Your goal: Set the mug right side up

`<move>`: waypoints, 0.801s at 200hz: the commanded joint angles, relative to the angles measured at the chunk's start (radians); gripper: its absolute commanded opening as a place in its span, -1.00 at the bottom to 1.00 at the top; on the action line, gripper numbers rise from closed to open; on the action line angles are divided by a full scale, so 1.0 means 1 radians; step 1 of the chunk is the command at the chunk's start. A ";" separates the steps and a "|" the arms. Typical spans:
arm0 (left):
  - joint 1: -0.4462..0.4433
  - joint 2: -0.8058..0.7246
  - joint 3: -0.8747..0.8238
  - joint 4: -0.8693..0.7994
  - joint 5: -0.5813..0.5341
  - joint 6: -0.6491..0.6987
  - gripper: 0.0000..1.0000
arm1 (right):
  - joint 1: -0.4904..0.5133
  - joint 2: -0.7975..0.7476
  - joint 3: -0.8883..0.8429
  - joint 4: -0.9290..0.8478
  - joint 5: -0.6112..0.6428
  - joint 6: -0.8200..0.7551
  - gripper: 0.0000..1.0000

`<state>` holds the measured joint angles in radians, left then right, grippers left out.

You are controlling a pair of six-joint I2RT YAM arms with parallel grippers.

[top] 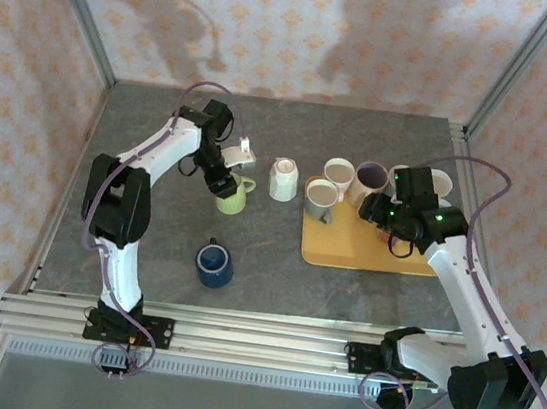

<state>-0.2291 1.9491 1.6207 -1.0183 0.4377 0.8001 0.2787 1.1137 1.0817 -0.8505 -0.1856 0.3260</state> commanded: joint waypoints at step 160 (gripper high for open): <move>-0.134 -0.652 -0.425 0.383 -0.118 -1.345 -0.25 | 0.000 -0.034 -0.002 0.032 -0.039 0.000 0.25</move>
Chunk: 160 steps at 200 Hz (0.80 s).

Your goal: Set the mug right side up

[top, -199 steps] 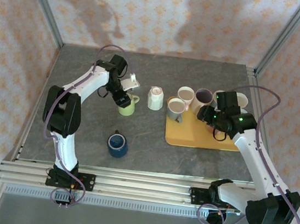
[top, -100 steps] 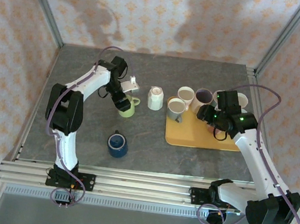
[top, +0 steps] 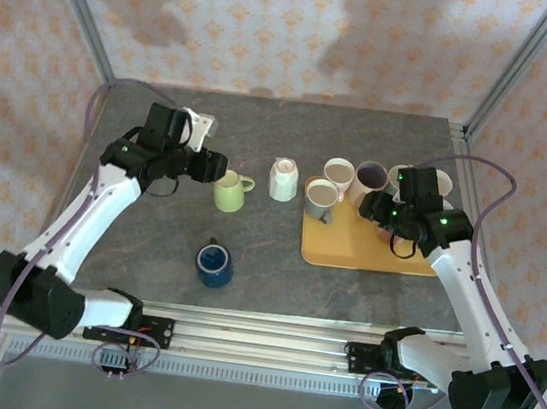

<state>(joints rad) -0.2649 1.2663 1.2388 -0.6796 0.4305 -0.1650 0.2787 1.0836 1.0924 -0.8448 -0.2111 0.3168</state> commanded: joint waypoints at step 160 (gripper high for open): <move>-0.283 0.416 -0.010 0.205 -0.482 -0.773 -1.00 | -0.001 -0.004 -0.034 0.054 -0.040 0.049 0.24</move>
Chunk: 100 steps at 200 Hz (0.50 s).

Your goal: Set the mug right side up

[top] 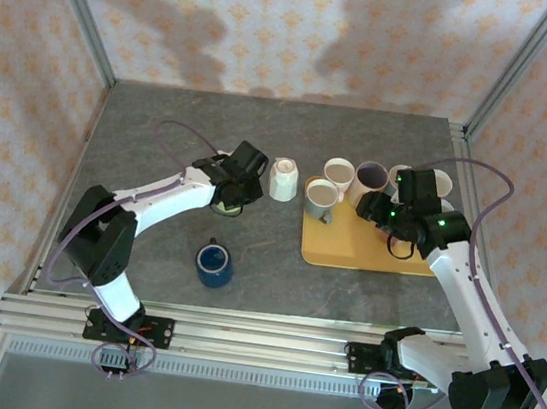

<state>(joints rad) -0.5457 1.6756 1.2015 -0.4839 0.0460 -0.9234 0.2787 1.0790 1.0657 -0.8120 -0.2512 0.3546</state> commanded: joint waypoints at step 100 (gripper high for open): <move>0.216 -0.031 -0.026 -0.064 -0.114 0.154 -1.00 | -0.001 0.012 0.012 0.017 -0.005 0.026 0.24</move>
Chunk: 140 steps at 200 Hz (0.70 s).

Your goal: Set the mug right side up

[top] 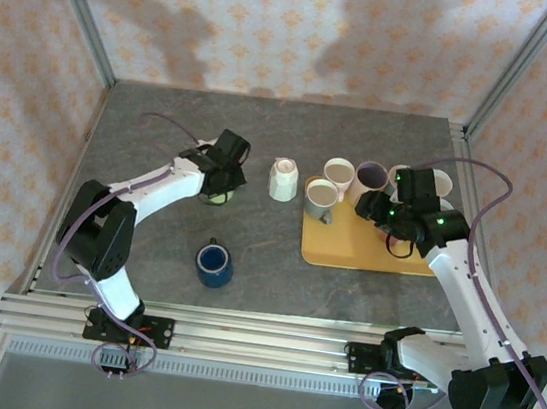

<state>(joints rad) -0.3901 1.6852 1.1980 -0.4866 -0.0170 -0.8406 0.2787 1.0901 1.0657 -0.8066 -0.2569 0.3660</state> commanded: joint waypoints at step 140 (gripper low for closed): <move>0.133 -0.134 0.023 -0.234 -0.022 0.181 0.09 | -0.001 -0.013 -0.002 0.026 -0.007 0.030 0.25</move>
<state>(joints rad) -0.2596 1.5120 1.2011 -0.6533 -0.0261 -0.6567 0.2787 1.0817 1.0657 -0.8051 -0.2604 0.3828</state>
